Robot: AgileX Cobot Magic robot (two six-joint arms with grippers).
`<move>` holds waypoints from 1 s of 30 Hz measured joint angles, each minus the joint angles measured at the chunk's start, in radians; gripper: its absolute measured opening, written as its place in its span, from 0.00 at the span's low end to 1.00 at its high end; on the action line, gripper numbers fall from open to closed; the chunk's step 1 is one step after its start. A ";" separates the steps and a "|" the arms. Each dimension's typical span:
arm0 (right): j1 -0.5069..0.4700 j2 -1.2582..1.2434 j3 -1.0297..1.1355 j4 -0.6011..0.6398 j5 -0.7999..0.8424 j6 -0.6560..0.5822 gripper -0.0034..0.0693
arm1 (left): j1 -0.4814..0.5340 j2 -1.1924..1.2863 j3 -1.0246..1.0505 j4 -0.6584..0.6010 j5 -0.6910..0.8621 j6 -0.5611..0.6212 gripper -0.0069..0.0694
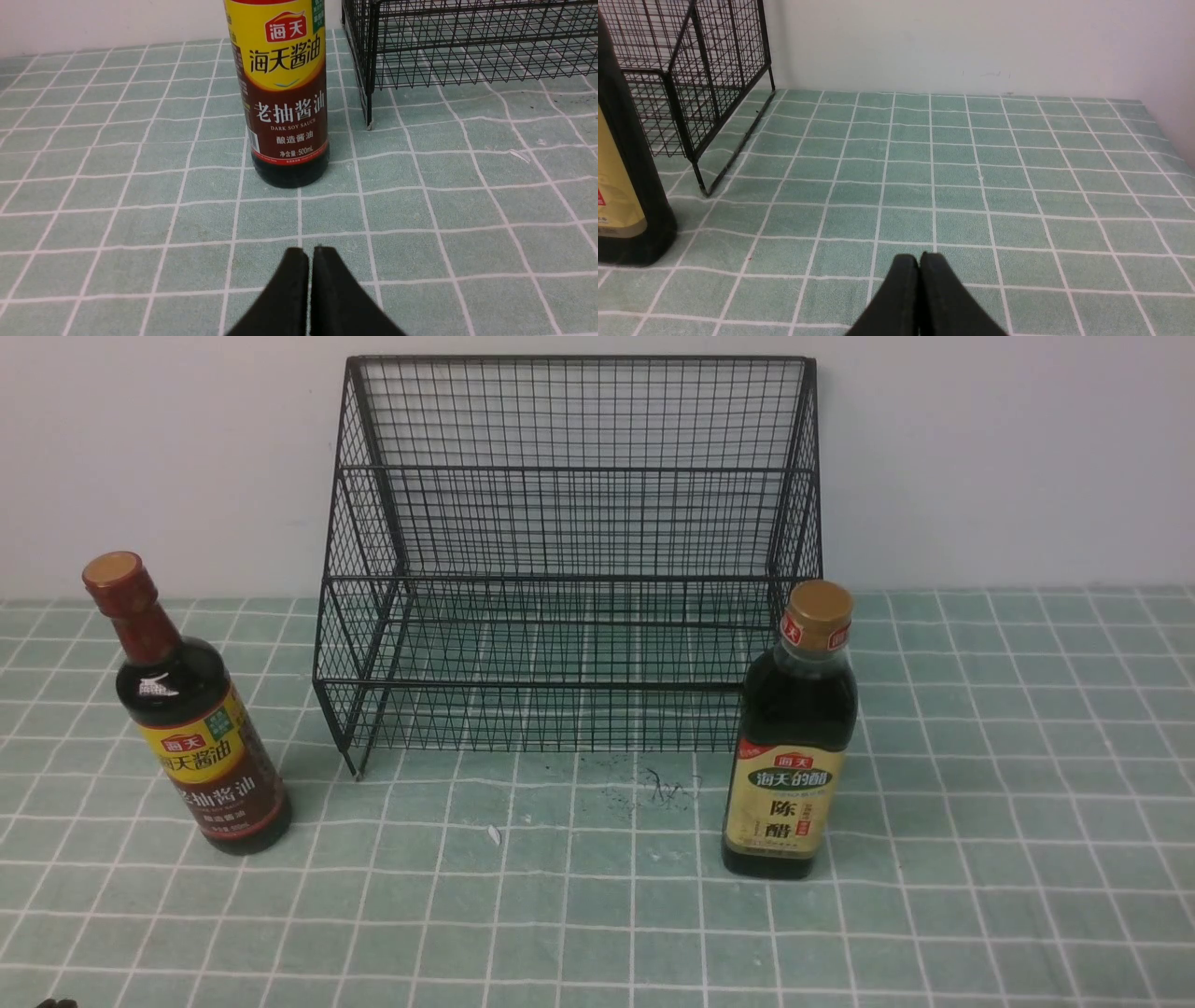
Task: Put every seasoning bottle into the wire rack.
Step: Use the right arm to grab the condiment bottle closest to it
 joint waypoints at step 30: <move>0.000 0.000 0.010 0.681 -0.468 0.215 0.03 | 0.000 0.000 0.000 0.000 0.001 0.000 0.08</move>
